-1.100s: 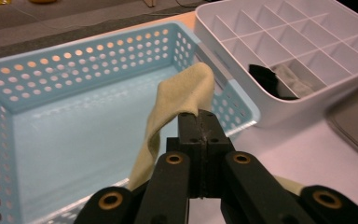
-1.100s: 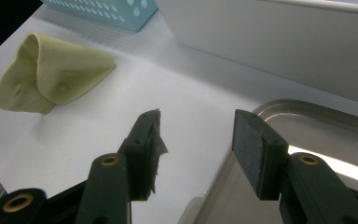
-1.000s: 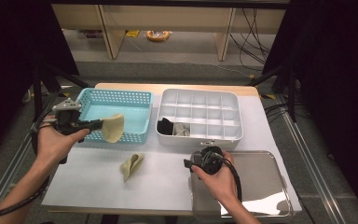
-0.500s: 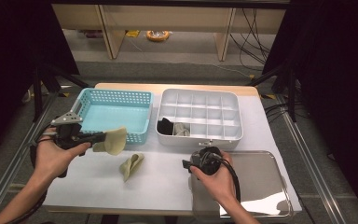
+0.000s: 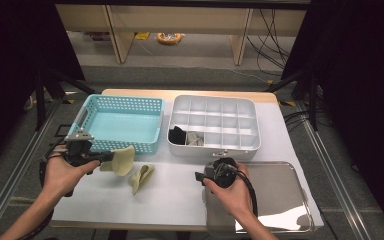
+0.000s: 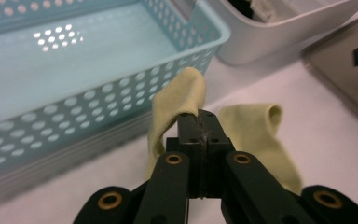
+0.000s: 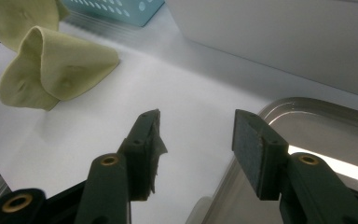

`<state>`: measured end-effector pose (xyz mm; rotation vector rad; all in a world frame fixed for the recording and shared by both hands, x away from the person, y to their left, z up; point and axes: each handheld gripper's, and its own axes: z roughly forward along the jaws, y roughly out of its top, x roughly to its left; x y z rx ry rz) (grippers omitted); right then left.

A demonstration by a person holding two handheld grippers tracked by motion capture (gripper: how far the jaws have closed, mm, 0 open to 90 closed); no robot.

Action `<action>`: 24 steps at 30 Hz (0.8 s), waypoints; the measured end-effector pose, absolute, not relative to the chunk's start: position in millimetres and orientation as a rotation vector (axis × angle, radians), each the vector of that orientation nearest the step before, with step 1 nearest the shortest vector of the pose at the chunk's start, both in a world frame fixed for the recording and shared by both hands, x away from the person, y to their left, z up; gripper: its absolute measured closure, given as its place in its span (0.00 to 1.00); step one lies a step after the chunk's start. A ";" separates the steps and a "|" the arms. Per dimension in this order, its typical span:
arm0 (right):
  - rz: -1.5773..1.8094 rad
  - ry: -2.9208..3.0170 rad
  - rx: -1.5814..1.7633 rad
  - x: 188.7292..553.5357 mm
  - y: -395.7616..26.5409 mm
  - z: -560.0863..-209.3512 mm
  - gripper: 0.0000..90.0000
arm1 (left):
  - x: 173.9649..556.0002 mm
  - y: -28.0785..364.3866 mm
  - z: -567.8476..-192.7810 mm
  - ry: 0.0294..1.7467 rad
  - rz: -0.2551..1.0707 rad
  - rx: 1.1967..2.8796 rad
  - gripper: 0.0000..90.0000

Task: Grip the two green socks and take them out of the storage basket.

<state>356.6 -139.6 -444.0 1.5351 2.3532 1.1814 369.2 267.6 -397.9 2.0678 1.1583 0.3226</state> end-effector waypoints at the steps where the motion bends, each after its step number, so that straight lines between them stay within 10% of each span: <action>1: 1.188 2.353 1.527 356.7 -139.5 -444.5 0.58 | 369.2 268.0 -401.4 1.163 0.316 2.074 0.99; 15: 1.180 2.361 1.553 355.8 -136.9 -444.2 0.58 | 355.2 256.4 -438.1 1.145 0.285 2.159 0.93; 24: 1.159 2.380 1.535 356.9 -137.8 -443.9 0.58 | 340.9 245.3 -431.0 1.032 0.310 2.182 0.64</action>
